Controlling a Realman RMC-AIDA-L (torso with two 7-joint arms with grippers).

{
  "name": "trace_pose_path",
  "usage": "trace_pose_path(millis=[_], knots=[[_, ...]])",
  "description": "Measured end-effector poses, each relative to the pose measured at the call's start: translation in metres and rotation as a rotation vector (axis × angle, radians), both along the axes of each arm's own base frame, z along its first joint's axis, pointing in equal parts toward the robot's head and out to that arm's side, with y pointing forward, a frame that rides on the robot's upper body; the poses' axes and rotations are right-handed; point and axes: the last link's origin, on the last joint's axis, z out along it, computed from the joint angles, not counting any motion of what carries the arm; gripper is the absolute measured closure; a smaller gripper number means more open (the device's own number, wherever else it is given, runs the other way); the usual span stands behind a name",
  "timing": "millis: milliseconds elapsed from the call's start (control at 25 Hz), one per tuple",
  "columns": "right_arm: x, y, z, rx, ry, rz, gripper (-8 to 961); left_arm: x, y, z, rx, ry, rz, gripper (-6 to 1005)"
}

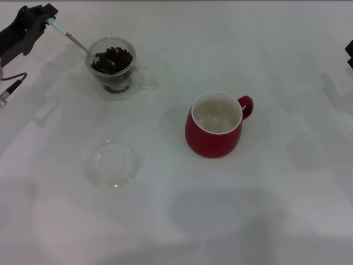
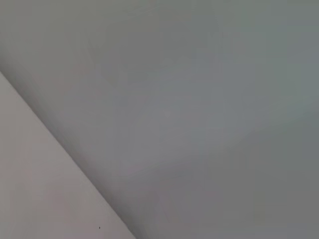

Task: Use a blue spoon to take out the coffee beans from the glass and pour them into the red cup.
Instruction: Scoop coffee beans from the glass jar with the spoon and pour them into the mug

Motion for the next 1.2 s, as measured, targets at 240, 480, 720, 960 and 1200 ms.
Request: trace_pose_path(millis=[240,480,720,960,1200], knots=[[-0.001,0.001,0.000,0.001,0.002,0.005,246,-0.001,-0.002,0.001,0.009,-0.015,0.000,867],[-0.001,0.000,0.000,-0.002,0.001,0.007,247,0.005,-0.003,0.002,0.008,-0.031,-0.040,868],[-0.001,0.000,-0.001,-0.004,0.000,0.008,247,0.027,-0.007,-0.003,-0.027,-0.089,-0.153,868],[-0.001,0.000,-0.001,-0.007,-0.001,0.008,247,0.056,-0.014,-0.019,-0.119,-0.157,-0.270,868],[-0.001,-0.001,-0.002,-0.014,-0.002,0.010,247,0.082,-0.014,-0.037,-0.260,-0.089,-0.389,867]])
